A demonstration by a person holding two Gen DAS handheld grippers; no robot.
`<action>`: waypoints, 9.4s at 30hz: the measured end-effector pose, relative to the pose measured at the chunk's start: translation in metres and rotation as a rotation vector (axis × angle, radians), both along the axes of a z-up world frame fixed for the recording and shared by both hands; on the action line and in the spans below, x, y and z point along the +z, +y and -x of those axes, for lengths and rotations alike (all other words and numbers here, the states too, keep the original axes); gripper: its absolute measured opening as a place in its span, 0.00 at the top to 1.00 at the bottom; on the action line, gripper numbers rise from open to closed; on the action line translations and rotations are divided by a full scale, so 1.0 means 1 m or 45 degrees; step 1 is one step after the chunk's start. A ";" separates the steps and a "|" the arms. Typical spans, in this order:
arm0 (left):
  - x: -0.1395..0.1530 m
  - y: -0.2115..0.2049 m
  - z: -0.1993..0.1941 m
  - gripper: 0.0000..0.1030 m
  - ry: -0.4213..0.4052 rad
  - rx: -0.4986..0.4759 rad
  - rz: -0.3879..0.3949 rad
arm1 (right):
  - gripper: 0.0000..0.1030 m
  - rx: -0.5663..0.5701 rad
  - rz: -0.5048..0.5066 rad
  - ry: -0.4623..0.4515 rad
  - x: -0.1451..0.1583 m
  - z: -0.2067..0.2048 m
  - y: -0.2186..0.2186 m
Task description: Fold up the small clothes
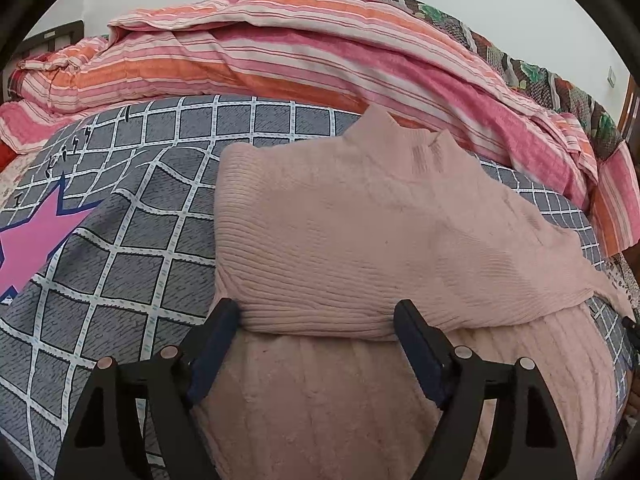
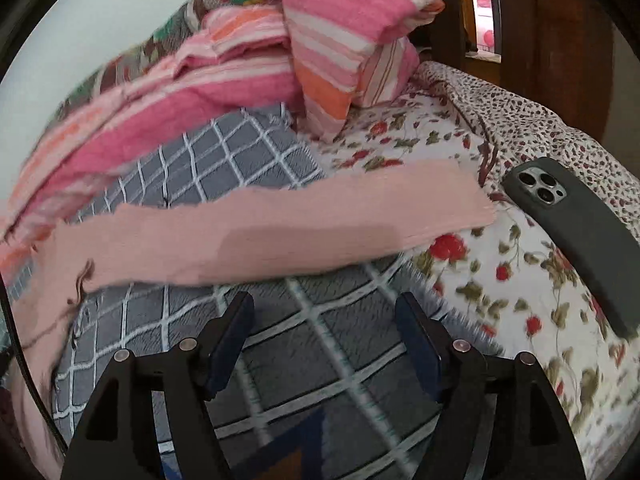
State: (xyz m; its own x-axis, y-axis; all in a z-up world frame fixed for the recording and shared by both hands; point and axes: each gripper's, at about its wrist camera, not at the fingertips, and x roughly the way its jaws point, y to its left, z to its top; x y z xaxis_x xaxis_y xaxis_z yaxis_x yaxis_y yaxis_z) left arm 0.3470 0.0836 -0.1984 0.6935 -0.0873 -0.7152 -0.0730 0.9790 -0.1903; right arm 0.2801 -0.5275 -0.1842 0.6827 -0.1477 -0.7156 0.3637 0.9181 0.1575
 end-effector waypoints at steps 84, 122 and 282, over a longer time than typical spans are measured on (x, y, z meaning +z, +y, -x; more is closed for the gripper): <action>-0.002 0.036 0.013 0.34 -0.035 0.010 0.445 | 0.42 0.444 0.178 -0.047 0.039 -0.071 0.258; 0.036 0.020 0.003 0.94 -0.283 0.087 0.286 | 0.47 0.662 -0.103 -0.118 0.017 -0.068 0.237; 0.004 -0.015 -0.033 0.36 -0.011 0.040 -0.132 | 0.53 0.404 0.062 0.027 -0.004 -0.097 0.251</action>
State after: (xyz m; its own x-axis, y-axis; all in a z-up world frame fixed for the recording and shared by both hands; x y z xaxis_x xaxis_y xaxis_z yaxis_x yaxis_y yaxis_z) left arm 0.3796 0.0686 -0.1943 0.7007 0.0085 -0.7134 -0.1026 0.9907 -0.0889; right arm 0.3768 -0.2761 -0.1882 0.6850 0.0355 -0.7277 0.0607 0.9926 0.1056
